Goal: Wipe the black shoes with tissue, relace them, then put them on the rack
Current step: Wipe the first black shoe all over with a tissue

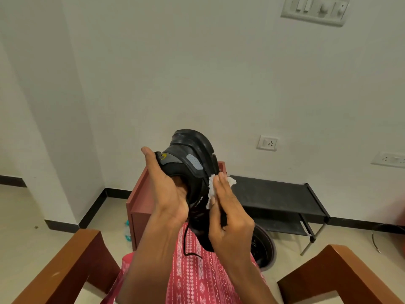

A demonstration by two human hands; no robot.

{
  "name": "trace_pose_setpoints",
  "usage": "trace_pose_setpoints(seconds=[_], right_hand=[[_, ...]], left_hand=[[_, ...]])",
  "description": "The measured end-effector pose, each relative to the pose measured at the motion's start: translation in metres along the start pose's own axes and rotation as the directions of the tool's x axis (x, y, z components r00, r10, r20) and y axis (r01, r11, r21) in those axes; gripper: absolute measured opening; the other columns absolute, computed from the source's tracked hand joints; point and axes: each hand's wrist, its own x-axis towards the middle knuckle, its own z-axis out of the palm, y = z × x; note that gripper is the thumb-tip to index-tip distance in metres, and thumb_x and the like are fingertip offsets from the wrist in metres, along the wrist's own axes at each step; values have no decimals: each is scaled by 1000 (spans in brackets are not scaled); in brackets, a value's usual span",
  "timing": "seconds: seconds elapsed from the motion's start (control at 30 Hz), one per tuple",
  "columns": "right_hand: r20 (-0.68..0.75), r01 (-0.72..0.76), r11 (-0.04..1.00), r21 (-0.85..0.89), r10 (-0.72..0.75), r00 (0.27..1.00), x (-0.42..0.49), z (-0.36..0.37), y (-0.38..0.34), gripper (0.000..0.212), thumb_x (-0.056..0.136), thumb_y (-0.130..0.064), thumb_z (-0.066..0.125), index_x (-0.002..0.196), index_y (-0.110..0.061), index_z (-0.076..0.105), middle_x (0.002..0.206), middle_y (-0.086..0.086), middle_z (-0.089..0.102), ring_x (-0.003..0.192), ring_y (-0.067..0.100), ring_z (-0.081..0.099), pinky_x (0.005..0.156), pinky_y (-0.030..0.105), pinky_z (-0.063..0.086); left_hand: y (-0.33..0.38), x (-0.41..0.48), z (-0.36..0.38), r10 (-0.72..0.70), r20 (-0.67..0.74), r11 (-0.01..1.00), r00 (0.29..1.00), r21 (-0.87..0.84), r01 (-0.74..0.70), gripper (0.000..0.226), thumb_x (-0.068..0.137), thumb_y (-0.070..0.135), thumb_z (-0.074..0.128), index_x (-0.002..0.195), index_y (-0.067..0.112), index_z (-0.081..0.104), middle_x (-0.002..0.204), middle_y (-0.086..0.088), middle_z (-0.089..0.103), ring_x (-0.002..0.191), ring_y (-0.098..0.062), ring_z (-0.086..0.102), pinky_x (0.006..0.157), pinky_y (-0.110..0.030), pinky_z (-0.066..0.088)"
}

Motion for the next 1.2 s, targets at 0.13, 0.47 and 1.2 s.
trace_pose_setpoints(seconds=[0.13, 0.47, 1.2], right_hand=[[-124, 8, 999, -41, -13, 992, 19, -2, -8, 31, 92, -1, 60, 121, -4, 71, 127, 9, 68, 121, 18, 64, 98, 35, 56], [-128, 135, 986, -101, -147, 981, 103, 1, -33, 18, 89, 2, 69, 103, -6, 78, 103, 7, 68, 95, 20, 65, 83, 24, 53], [-44, 77, 992, -98, -82, 996, 94, 0, -24, 23, 92, -1, 68, 110, -13, 76, 100, -1, 67, 93, 18, 62, 80, 22, 49]], left_hand=[[1, -3, 3, -3, -16, 1000, 1000, 15, 4, 82, 93, 75, 22, 125, 14, 66, 116, -10, 73, 111, -23, 68, 95, -39, 53], [-3, -8, 8, -4, 23, 1000, 1000, -8, 4, 84, 91, 76, 30, 128, 8, 63, 122, -15, 70, 115, -27, 66, 103, -42, 49], [3, -11, 6, 24, -70, 999, 997, 23, -22, 74, 93, 71, 32, 118, 13, 69, 111, -9, 75, 105, -21, 71, 94, -39, 53]])
